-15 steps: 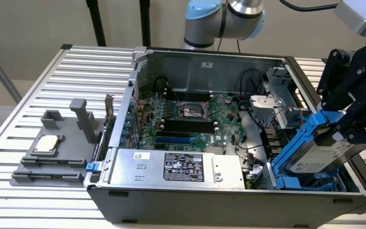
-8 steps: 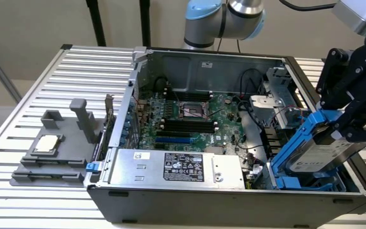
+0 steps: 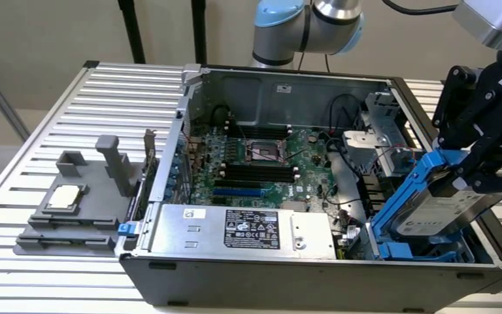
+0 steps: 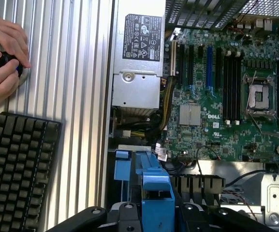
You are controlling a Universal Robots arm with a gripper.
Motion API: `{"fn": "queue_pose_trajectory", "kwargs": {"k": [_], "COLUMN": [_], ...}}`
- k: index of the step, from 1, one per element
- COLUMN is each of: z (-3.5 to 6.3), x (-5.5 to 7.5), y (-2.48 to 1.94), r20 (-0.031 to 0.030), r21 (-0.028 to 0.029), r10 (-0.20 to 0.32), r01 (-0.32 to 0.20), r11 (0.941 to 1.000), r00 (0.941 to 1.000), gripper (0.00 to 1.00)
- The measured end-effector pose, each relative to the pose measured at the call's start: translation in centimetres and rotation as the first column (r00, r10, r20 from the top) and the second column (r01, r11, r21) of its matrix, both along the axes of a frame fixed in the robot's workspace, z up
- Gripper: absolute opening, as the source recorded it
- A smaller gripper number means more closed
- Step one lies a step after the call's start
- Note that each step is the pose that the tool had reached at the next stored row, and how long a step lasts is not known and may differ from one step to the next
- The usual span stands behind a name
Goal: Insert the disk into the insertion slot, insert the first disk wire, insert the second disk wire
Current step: 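Insert the disk into the insertion slot, then insert the first disk wire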
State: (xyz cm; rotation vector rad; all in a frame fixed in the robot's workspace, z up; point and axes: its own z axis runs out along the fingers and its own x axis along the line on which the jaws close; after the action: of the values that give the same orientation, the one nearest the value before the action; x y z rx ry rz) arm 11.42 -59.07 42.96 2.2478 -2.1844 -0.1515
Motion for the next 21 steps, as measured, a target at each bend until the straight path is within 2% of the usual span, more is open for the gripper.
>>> {"fn": "queue_pose_trajectory", "kwargs": {"k": [5,6,21], "z": [-0.05,-0.04,-0.06], "x": [0.0,0.0,0.0], "y": [0.01,0.01,0.01], "r20": [0.0013,0.0013,0.0014], "r21": [-0.0001,-0.0002,-0.0001], "r10": [0.001,0.001,0.001], "r01": [-0.001,-0.001,-0.001], "r11": [1.0,1.0,1.0], "r00": [1.0,1.0,1.0], "gripper": [0.34,0.4,0.4]}}
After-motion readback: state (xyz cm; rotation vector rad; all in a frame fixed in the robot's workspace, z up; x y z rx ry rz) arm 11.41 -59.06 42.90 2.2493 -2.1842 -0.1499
